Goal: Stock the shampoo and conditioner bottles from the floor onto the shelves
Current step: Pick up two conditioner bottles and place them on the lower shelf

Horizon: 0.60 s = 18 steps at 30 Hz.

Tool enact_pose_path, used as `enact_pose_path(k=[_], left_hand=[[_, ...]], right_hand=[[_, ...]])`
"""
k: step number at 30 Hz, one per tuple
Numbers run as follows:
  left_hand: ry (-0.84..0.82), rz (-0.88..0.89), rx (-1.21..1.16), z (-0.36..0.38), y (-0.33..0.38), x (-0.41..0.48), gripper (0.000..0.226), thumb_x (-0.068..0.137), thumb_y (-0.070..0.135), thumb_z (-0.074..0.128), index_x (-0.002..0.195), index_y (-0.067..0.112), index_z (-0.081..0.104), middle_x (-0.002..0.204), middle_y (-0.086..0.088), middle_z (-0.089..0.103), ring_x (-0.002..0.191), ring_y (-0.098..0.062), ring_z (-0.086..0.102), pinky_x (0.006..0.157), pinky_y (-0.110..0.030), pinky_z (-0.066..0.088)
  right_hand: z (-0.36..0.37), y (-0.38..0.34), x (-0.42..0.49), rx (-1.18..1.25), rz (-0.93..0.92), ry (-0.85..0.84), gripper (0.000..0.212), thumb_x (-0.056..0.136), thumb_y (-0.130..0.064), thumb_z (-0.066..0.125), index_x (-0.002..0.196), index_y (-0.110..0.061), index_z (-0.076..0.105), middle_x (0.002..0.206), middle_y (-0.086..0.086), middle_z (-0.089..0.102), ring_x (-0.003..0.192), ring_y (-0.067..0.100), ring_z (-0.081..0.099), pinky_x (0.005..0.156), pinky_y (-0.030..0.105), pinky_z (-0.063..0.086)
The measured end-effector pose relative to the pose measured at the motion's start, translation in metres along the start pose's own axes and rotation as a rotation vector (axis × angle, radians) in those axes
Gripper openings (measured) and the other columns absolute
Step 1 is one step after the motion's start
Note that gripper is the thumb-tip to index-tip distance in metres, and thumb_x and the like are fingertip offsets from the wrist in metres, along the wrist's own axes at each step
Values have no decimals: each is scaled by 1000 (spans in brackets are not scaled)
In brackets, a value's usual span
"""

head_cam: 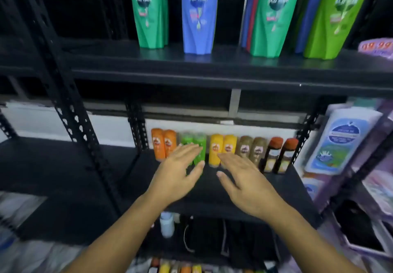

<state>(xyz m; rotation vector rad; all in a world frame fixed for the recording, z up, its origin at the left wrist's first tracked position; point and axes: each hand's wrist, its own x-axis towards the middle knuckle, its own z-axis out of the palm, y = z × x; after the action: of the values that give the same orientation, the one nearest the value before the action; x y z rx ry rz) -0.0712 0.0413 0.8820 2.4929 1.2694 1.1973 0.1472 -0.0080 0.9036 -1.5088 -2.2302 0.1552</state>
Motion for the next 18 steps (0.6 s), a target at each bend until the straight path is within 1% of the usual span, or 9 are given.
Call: enact_pose_path(k=[4, 6, 9, 11, 12, 13, 14, 16, 18], left_hand=[[-299, -270, -35, 53, -18, -88, 57, 100, 49, 51, 148, 18, 55, 153, 2, 52, 146, -12, 40, 125, -35, 25], [-443, -382, -49, 75, -25, -131, 57, 101, 48, 53, 149, 17, 54, 151, 3, 53, 143, -14, 44, 121, -34, 33], [-667, -534, -72, 96, -35, -187, 64, 92, 56, 48, 143, 19, 59, 142, 3, 61, 130, -18, 57, 106, -33, 47], [-826, -632, -97, 103, -43, -218, 51, 90, 52, 48, 129, 25, 65, 127, 0, 67, 118, -23, 62, 97, -36, 50], [-892, -667, -113, 105, -46, -230, 40, 92, 49, 50, 120, 25, 66, 119, -1, 68, 112, -25, 64, 93, -38, 51], [-955, -696, -121, 106, -49, -240, 34, 94, 45, 53, 117, 23, 66, 116, -2, 68, 110, -25, 63, 92, -38, 50], [-998, -714, -130, 106, -51, -249, 34, 96, 42, 55, 120, 21, 65, 119, -2, 68, 112, -25, 63, 94, -39, 50], [-1051, -746, -160, 107, -57, -265, 42, 100, 39, 55, 136, 19, 60, 137, -3, 62, 127, -26, 57, 105, -39, 45], [-1114, -796, -123, 106, -67, -278, 58, 104, 42, 53, 156, 17, 40, 158, -3, 43, 146, -25, 39, 117, -33, 33]], right_hand=[[81, 13, -54, 45, 140, -288, 59, 107, -49, 33, 159, -23, 28, 163, -6, 32, 152, 11, 21, 125, 35, 12], [120, 17, -79, 72, 209, -411, 59, 107, -48, 33, 159, -22, 28, 163, -3, 33, 151, 14, 25, 124, 37, 16], [168, 19, -110, 88, 271, -553, 58, 106, -46, 36, 156, -18, 35, 159, 2, 41, 146, 19, 36, 119, 38, 28], [194, 18, -125, 64, 306, -635, 54, 105, -45, 37, 151, -17, 43, 152, 5, 49, 139, 24, 44, 111, 37, 35], [206, 17, -132, 57, 322, -683, 52, 105, -46, 37, 147, -17, 46, 148, 5, 52, 136, 25, 47, 108, 37, 37], [217, 16, -139, 57, 335, -744, 53, 104, -48, 35, 145, -18, 46, 146, 5, 53, 134, 27, 48, 105, 39, 39], [227, 15, -144, 60, 342, -804, 54, 103, -52, 33, 145, -19, 45, 145, 4, 53, 133, 28, 48, 104, 42, 40], [244, 10, -153, 71, 344, -894, 57, 101, -56, 32, 144, -21, 44, 141, 4, 55, 130, 29, 50, 103, 46, 42], [256, 4, -157, 94, 342, -957, 59, 101, -58, 30, 146, -22, 43, 139, 4, 55, 128, 29, 51, 103, 46, 42]])
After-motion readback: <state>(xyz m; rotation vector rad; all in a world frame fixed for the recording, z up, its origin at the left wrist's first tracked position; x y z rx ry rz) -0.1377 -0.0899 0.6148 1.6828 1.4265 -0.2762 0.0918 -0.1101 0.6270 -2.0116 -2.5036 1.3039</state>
